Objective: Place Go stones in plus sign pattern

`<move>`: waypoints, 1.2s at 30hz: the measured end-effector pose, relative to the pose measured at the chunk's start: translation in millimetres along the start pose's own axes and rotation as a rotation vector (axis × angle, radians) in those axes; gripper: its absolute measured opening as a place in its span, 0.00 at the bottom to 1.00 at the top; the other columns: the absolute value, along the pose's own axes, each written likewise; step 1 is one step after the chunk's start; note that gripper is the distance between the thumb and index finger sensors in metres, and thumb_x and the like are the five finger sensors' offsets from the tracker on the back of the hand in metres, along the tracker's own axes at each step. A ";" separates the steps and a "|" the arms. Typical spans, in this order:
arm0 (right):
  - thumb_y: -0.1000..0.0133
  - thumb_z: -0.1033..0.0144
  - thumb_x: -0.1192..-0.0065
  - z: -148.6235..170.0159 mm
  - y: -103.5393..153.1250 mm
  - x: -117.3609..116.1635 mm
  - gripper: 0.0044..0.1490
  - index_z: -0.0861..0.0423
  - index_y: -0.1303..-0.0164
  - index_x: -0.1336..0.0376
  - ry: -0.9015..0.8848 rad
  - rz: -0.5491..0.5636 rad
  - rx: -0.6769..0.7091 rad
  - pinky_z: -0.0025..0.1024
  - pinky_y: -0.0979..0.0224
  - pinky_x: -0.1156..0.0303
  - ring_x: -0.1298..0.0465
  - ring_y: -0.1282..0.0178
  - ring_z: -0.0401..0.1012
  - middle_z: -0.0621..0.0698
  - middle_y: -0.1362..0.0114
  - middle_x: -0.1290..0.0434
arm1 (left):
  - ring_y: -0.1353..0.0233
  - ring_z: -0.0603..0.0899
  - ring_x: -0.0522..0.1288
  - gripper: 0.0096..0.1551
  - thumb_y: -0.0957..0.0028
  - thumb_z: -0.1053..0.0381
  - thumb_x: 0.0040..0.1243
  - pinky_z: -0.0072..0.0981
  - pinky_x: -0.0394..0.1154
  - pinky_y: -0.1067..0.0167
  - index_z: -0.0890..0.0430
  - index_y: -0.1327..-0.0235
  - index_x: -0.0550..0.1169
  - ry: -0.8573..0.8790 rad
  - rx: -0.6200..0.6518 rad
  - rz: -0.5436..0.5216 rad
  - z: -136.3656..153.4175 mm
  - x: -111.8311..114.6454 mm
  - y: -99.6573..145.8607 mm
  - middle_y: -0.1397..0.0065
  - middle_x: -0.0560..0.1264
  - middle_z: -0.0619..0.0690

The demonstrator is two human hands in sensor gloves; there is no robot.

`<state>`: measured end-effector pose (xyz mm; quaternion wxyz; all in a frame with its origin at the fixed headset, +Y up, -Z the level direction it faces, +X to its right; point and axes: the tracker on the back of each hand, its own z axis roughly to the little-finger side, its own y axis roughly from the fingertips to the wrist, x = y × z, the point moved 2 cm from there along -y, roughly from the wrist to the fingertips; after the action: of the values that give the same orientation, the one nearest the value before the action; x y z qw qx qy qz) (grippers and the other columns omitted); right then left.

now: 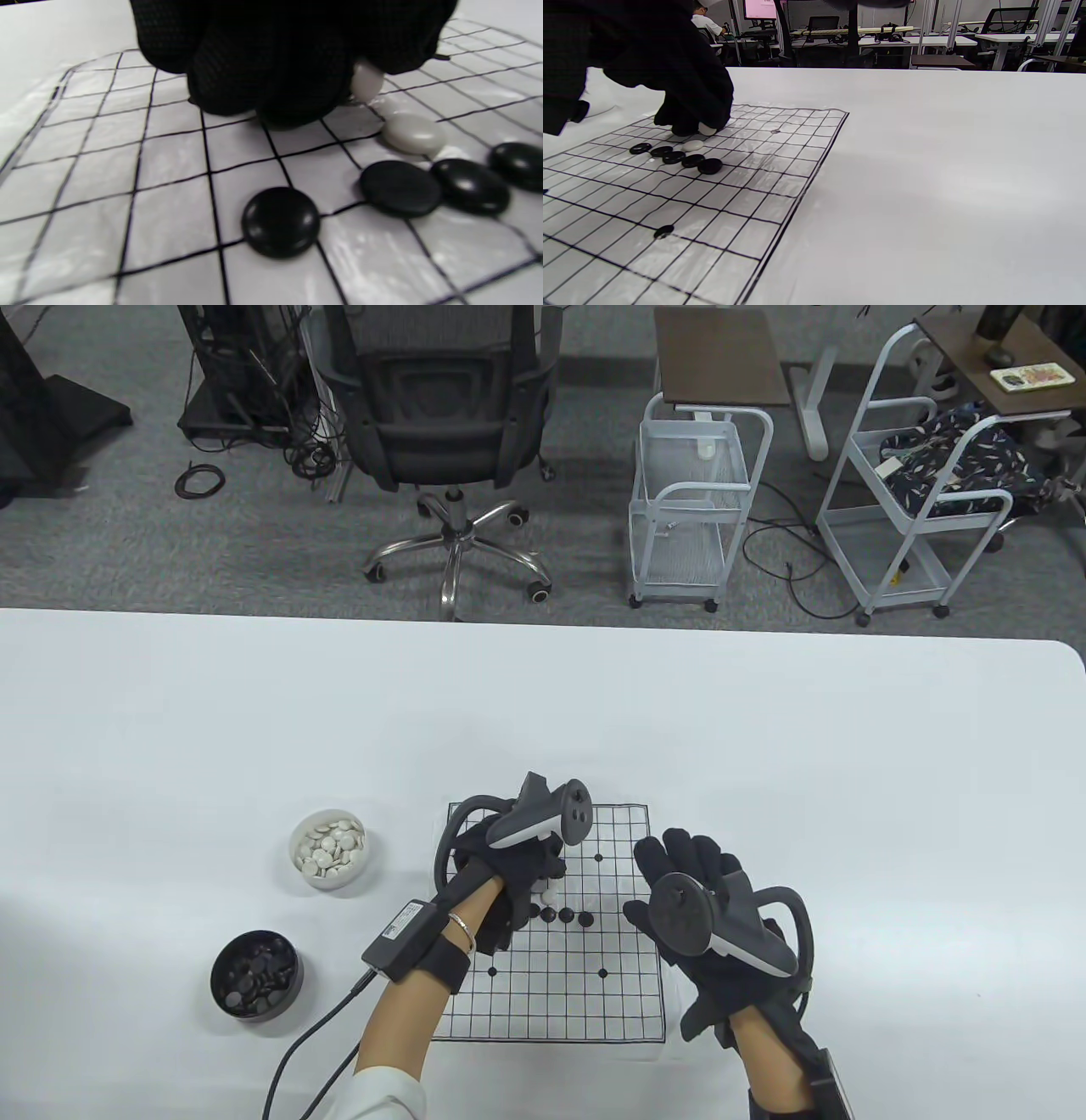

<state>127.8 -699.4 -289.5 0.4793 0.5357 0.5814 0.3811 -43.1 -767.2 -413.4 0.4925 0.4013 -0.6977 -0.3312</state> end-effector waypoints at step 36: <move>0.37 0.42 0.62 -1.3 -0.8 -1.3 0.47 0.54 0.11 0.59 0.016 -0.036 -0.002 0.57 0.18 0.52 0.51 0.13 0.64 0.64 0.11 0.53 | 0.37 0.48 0.83 0.38 0.54 0.34 0.54 0.48 0.74 0.31 0.47 0.30 0.73 -0.186 -0.266 -0.268 138.1 -28.2 77.3 0.32 0.81 0.44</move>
<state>126.3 -700.7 -289.7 0.4820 0.5215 0.5943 0.3775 -187.3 -697.5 -399.8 0.4260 0.3895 -0.6307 -0.5187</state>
